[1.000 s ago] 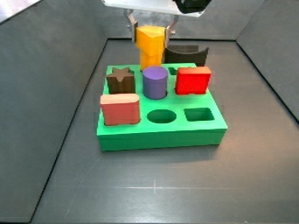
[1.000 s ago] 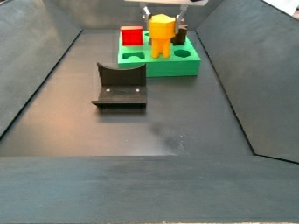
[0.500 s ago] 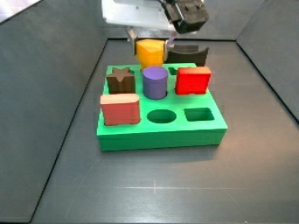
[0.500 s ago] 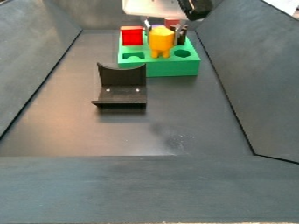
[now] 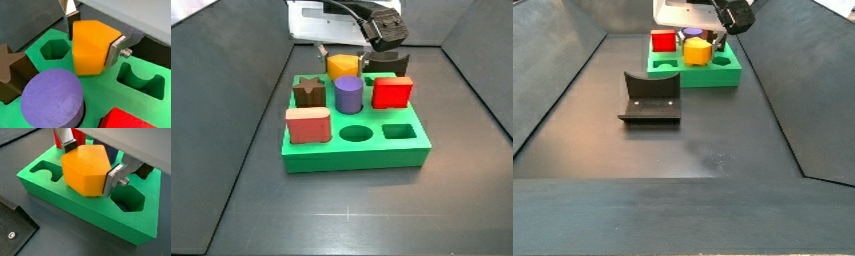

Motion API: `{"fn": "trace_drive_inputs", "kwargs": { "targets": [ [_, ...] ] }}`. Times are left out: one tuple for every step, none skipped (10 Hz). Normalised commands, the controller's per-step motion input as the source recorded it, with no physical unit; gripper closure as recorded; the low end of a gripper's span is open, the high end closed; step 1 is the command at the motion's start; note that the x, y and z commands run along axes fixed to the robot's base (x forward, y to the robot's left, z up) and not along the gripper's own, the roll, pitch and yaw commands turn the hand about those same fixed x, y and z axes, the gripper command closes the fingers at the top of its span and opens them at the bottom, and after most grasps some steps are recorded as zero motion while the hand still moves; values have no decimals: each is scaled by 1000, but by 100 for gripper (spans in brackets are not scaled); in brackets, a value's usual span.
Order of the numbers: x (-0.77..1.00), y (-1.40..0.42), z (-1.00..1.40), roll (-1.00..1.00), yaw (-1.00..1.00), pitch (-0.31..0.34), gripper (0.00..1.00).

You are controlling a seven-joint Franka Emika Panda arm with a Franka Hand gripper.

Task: Pick up the 3 prong object. Move up. Move to above the board. Insert the 3 prong object.
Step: Insert the 3 prong object.

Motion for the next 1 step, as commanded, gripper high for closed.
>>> {"fn": "trace_drive_inputs", "kwargs": {
  "targets": [
    [0, 0, 0, 0, 0, 0, 100]
  ]
}}
